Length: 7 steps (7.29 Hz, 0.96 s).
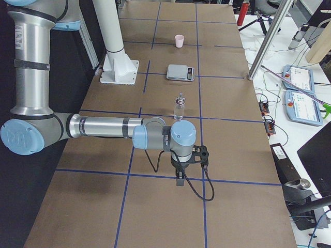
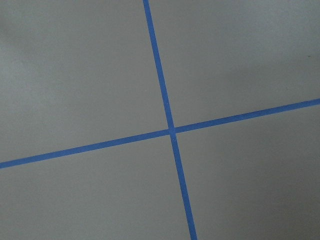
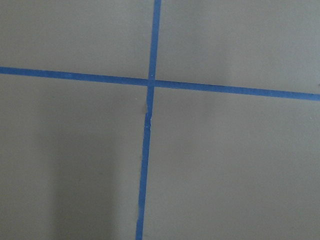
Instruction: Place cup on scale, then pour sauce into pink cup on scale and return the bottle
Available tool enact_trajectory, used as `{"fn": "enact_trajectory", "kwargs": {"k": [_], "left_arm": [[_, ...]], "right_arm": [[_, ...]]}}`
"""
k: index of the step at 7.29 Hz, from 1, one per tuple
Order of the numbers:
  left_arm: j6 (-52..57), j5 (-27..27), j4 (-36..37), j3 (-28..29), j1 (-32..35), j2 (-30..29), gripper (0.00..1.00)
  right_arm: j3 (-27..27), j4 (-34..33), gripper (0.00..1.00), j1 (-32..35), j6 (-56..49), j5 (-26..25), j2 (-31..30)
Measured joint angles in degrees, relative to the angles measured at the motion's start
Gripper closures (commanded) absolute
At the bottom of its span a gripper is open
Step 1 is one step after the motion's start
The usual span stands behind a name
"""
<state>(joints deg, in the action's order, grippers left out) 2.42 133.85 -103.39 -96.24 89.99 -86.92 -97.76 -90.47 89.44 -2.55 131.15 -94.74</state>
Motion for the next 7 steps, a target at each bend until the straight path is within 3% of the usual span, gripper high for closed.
{"fn": "enact_trajectory", "kwargs": {"k": [1,4,7], "left_arm": [[-0.1,-0.2,-3.1,0.1,-1.2,0.0,0.0],[-0.5,-0.4,-18.2,1.5,-3.2,-2.7,0.0],[-3.0,-0.2,-27.9,3.6,-3.3,-6.6,0.0]], "right_arm": [[-0.4,1.2,0.0,-1.1,0.3,0.0,0.7],[-0.2,17.7,0.0,-2.1,1.4,0.9,1.8],[0.0,22.1,0.0,-2.0,3.5,6.1,1.2]]}}
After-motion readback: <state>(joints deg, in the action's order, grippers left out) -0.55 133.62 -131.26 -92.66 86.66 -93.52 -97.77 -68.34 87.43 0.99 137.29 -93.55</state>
